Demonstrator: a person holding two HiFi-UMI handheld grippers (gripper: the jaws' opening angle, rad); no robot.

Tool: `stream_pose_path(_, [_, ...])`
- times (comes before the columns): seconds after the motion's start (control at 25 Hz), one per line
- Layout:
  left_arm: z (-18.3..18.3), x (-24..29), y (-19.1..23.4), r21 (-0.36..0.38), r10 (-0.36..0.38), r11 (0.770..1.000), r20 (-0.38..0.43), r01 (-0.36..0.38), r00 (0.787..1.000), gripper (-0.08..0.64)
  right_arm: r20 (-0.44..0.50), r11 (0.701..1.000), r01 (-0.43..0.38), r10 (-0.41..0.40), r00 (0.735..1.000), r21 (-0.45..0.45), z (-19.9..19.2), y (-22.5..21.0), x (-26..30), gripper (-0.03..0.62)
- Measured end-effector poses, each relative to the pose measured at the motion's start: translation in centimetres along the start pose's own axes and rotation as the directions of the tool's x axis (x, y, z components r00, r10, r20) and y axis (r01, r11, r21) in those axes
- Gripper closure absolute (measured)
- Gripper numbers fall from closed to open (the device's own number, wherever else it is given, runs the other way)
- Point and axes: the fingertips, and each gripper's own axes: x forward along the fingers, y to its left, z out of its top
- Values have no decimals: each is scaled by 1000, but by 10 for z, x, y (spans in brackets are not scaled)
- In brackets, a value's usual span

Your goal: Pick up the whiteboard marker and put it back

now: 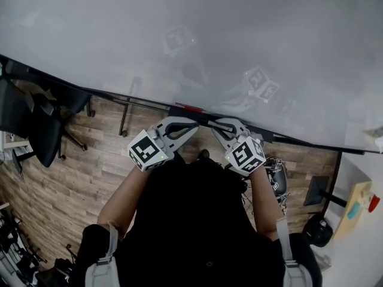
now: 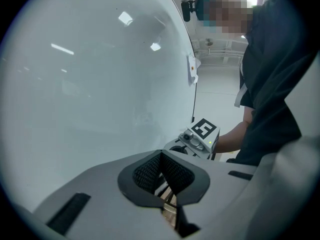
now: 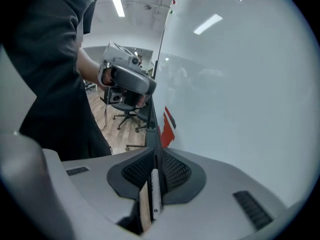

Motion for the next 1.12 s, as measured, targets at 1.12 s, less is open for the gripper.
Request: stream_pose_path(1.12, [80, 40, -37, -27, -81, 996, 147, 85, 986, 548, 725, 935, -139, -153, 671, 327, 66, -45, -210, 571])
